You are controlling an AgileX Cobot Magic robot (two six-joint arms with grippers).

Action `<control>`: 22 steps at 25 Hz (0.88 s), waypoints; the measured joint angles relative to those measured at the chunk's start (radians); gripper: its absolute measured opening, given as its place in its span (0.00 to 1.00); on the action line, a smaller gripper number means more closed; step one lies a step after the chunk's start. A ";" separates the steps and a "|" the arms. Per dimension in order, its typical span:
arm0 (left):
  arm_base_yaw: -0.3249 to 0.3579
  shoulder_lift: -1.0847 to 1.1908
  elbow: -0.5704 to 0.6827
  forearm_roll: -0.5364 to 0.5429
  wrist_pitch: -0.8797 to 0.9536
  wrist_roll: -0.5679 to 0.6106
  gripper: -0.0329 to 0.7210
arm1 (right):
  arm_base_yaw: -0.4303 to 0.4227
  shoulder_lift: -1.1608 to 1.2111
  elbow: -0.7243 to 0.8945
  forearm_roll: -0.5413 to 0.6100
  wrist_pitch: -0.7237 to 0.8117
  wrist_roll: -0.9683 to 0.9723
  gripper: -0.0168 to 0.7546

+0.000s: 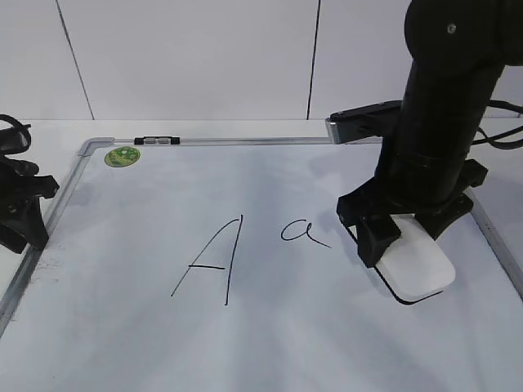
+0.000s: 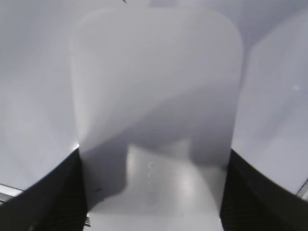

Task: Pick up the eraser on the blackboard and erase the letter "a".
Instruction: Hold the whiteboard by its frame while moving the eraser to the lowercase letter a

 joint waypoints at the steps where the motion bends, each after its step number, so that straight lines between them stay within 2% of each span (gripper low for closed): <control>1: 0.000 0.005 0.000 0.001 -0.002 0.001 0.35 | 0.000 0.000 0.000 0.000 0.000 0.000 0.72; 11: 0.000 0.009 -0.002 0.002 -0.006 0.007 0.34 | 0.000 0.000 0.000 0.000 0.000 0.000 0.72; 18: 0.000 0.009 -0.004 0.000 -0.006 0.026 0.11 | 0.000 0.000 0.000 -0.006 -0.001 0.000 0.72; 22: 0.000 0.009 -0.004 -0.005 -0.006 0.026 0.09 | 0.000 0.000 0.000 -0.006 -0.001 0.000 0.72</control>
